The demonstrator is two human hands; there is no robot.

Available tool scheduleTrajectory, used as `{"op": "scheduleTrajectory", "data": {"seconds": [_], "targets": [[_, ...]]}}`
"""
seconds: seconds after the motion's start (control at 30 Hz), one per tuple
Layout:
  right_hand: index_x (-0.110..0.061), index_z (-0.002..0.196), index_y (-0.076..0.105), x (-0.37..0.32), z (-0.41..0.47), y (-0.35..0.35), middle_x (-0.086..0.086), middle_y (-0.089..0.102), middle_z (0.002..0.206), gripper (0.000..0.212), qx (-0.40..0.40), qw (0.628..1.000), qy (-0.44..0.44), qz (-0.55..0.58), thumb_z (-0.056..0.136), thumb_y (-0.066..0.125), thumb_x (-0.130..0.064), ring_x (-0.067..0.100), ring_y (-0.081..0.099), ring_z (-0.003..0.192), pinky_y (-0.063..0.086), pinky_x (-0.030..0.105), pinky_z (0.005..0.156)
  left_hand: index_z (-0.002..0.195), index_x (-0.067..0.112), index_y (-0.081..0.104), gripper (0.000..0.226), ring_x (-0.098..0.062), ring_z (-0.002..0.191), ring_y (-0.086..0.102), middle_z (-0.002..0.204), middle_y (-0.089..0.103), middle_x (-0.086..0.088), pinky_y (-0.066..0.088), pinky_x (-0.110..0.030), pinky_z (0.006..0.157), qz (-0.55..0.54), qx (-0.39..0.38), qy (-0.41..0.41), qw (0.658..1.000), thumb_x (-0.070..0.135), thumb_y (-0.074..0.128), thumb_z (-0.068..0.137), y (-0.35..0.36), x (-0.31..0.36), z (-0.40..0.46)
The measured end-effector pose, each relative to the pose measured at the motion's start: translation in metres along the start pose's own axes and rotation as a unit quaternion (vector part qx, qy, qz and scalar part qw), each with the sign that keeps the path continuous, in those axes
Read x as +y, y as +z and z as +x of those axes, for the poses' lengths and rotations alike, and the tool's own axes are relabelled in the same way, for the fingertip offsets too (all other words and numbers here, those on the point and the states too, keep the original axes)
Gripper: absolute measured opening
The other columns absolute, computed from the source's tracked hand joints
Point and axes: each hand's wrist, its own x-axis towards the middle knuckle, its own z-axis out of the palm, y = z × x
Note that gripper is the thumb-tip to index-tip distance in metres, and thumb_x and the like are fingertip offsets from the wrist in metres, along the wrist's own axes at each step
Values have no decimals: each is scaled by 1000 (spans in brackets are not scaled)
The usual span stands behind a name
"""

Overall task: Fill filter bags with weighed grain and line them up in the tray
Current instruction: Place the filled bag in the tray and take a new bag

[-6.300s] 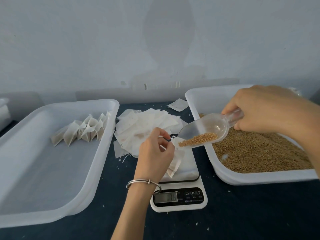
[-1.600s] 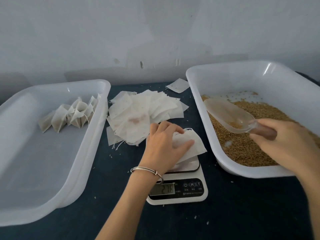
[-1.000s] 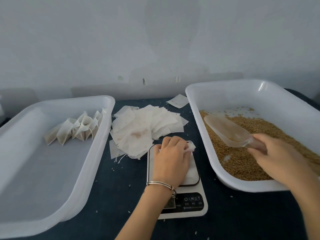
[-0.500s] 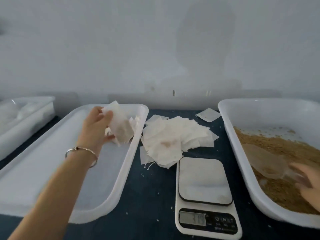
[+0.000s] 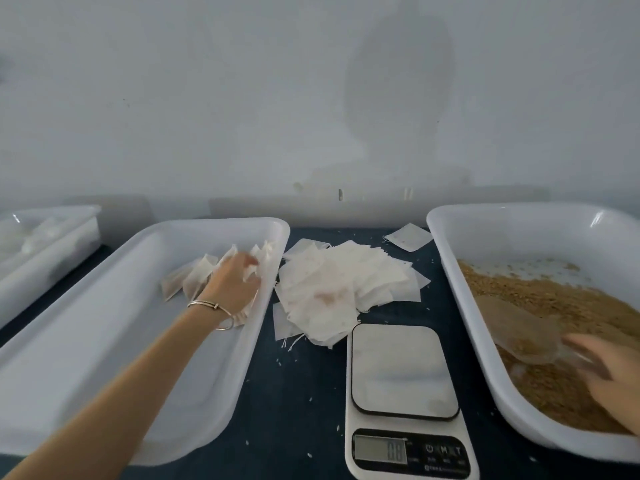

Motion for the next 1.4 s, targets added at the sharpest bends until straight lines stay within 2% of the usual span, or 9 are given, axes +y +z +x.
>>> {"op": "scheduleTrajectory", "data": {"seconds": [0.07,0.17,0.3,0.4,0.67,0.83,1.1,1.3,1.4], "targets": [[-25,129,54,-9,-9,-12,-15,58,79,45,-25,999,-23,-32,85,59,-13,15,64,60,57,40,57,103,13,59,15,-16,94,58,104,59,1,39,-18,77,-64,79,97,990,10,57,89,-5,33,-18],[-31,131,50,-26,-22,-28,-19,55,78,45,-24,998,-40,-43,87,60,-28,8,61,63,54,29,59,101,15,61,14,-16,91,61,98,63,2,48,-26,81,22,-6,211,977,14,55,89,19,74,-46],[-32,129,51,-44,-39,-42,-17,55,77,42,-34,998,-51,-19,89,55,-43,5,56,64,44,20,56,124,13,50,31,-28,114,54,125,54,-6,46,-38,93,348,-210,133,904,19,50,94,76,86,-52],[-32,132,49,-51,-48,-50,-17,57,79,44,-32,998,-50,0,90,54,-44,6,57,62,43,19,53,124,11,52,30,-29,115,55,126,54,-8,46,-37,91,374,-192,109,901,9,49,94,96,80,-47],[-33,130,51,-52,-51,-50,-19,57,75,44,-7,998,-57,-4,88,56,-46,4,61,57,51,24,49,97,18,62,16,-23,92,61,102,63,-3,40,-28,66,272,-59,56,959,20,46,97,71,59,-51],[-32,128,53,-51,-49,-47,-17,62,70,43,5,998,-59,-3,87,57,-46,2,58,43,47,19,41,63,20,25,47,-19,62,41,70,43,3,30,-27,55,106,26,96,989,30,63,88,59,57,-65],[-32,128,53,-53,-50,-48,-19,61,75,42,0,998,-57,-13,88,55,-45,2,58,44,46,19,43,86,14,49,29,-20,71,46,75,47,4,37,-30,64,111,42,72,990,28,30,102,61,54,-74],[-30,124,56,-53,-49,-48,-10,65,63,38,-7,998,-58,-7,89,57,-42,2,52,34,37,16,36,76,11,69,15,-16,73,54,80,64,1,29,-16,61,-20,77,67,995,20,65,87,54,54,-73],[-29,126,55,-53,-49,-48,-15,62,68,40,-7,998,-54,-16,88,57,-43,3,56,41,42,18,41,58,15,53,32,-9,56,42,67,52,3,32,-9,57,-57,91,77,991,26,75,78,55,57,-76]]}}
